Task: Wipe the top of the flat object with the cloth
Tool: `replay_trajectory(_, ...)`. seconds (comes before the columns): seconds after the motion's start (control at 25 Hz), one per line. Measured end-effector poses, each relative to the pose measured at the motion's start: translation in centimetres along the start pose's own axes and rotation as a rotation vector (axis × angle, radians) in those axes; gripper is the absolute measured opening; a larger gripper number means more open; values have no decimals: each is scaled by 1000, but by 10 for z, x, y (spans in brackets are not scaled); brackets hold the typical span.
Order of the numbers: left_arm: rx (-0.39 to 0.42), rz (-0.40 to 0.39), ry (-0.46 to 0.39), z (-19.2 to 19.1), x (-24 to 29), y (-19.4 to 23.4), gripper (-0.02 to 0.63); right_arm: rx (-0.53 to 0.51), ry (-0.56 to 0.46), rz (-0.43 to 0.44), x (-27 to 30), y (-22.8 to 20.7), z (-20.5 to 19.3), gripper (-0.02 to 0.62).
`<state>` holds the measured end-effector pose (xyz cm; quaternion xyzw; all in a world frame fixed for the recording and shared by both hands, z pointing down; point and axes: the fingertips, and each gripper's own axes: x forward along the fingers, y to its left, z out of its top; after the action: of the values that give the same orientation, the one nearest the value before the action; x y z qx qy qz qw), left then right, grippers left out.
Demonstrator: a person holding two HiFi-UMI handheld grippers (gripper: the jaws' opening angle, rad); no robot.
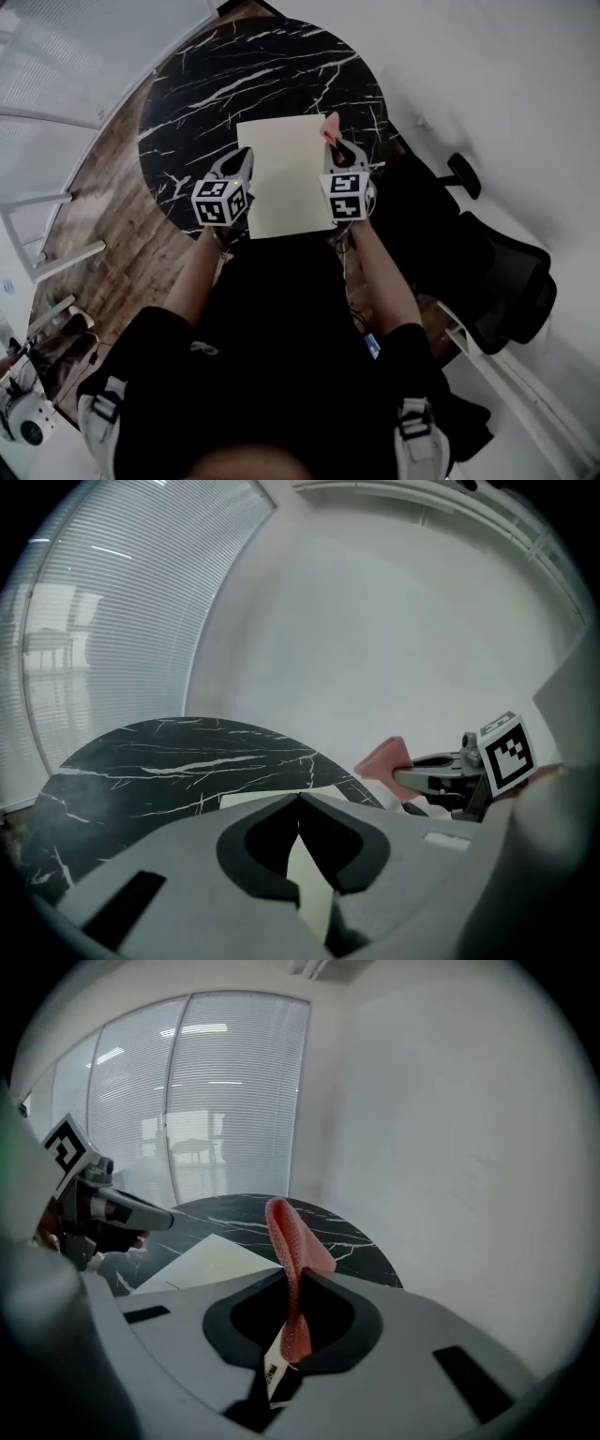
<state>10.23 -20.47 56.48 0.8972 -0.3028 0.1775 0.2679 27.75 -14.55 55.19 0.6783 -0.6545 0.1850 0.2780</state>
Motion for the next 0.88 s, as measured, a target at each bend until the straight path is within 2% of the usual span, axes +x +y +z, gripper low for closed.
replay_trajectory(0.24, -24, 59, 17, -9, -4, 5, 0, -18, 106, 65, 34, 0, -33, 15)
replay_trajectory(0.52, -60, 172, 46, -27, -20, 43, -2, -1, 250, 140, 71, 16, -69, 15)
replay_trajectory(0.68, -91, 205, 52, -36, -29, 55, -2, -17, 268, 151, 79, 25, -77, 15)
replay_trajectory(0.88, -110, 204, 50, -41, -30, 57, -2, -40, 259, 168, 82, 38, -67, 15)
